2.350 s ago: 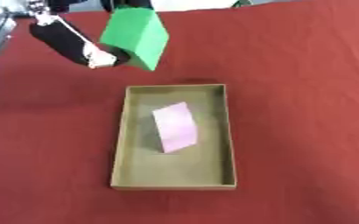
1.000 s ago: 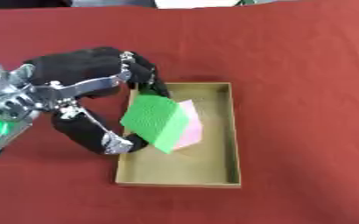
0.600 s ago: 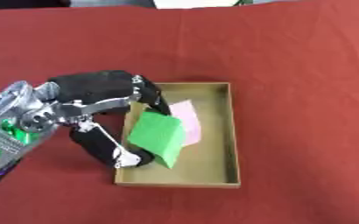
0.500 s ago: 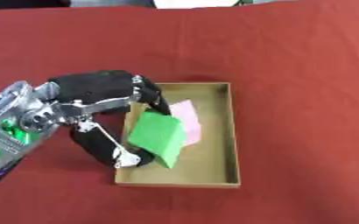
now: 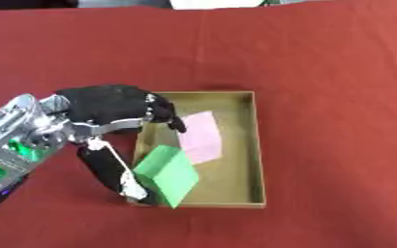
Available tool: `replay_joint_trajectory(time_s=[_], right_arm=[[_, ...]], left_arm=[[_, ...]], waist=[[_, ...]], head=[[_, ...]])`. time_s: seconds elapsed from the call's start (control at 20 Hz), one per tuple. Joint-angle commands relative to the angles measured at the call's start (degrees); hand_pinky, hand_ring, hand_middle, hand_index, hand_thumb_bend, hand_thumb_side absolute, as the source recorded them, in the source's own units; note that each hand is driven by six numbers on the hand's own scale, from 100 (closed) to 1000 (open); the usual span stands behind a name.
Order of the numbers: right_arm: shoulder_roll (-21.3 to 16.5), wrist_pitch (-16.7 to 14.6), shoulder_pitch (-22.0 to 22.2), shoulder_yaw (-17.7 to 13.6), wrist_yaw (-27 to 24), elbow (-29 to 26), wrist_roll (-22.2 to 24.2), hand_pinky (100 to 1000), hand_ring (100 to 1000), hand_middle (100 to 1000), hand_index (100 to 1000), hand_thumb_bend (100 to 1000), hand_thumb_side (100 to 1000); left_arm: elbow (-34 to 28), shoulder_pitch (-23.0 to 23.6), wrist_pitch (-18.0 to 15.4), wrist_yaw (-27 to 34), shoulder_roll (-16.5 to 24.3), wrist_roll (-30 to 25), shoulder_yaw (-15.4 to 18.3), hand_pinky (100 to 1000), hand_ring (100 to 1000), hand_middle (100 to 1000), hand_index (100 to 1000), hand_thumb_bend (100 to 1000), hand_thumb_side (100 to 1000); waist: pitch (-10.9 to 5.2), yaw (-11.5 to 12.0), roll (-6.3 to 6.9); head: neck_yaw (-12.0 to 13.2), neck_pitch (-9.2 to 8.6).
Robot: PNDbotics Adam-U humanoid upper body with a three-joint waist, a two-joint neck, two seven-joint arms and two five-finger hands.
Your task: Pick up objects on the table and place them in the box.
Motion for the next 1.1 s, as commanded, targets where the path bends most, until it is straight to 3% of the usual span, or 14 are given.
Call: replay_joint_trajectory(time_s=[0.05, 0.3, 0.5, 0.65, 1.1], right_arm=[[-0.95, 0.08, -0.28, -0.85, 0.21, -1.10, -0.10, 742, 703, 583, 858, 100, 981], [-0.84, 0.17, 0.03, -0.94, 0.17, -1.04, -0.12, 742, 702, 583, 858, 100, 985], [-0.80, 0.18, 0.25, -1.04, 0.15, -1.04, -0.15, 742, 702, 583, 858, 100, 987], [-0.85, 0.18, 0.42, -1.12, 0.16, -0.99, -0.19, 742, 702, 582, 857, 100, 987], [-1.08, 0.05, 0.44, -1.16, 0.18, -1.61, -0.49, 743, 704, 585, 858, 100, 977]], left_arm=[[-1.89, -0.45, -0.23, -0.16, 1.54, -0.14, 1.66, 816, 846, 724, 860, 745, 495], [-3.60, -0.06, 0.77, 0.40, 1.94, 0.63, 2.92, 799, 835, 708, 849, 653, 487], [-4.10, 0.25, 1.55, 0.83, 2.07, 1.13, 2.93, 795, 832, 705, 847, 635, 486], [-5.22, 0.33, 1.70, 1.57, 2.09, 2.33, 4.08, 777, 818, 684, 837, 553, 451], [-5.51, 0.67, -3.17, 8.23, 5.13, 11.69, 11.60, 773, 815, 676, 838, 418, 414]], waist=[[-1.61, 0.08, -0.24], [-1.80, 0.20, -0.23], [-1.81, 0.15, -0.28], [-1.83, 0.23, -0.33], [-2.12, 0.82, -0.22]], head=[[0.06, 0.12], [-0.16, 0.00], [-0.19, -0.05], [-0.26, -0.06], [-0.86, -0.09]])
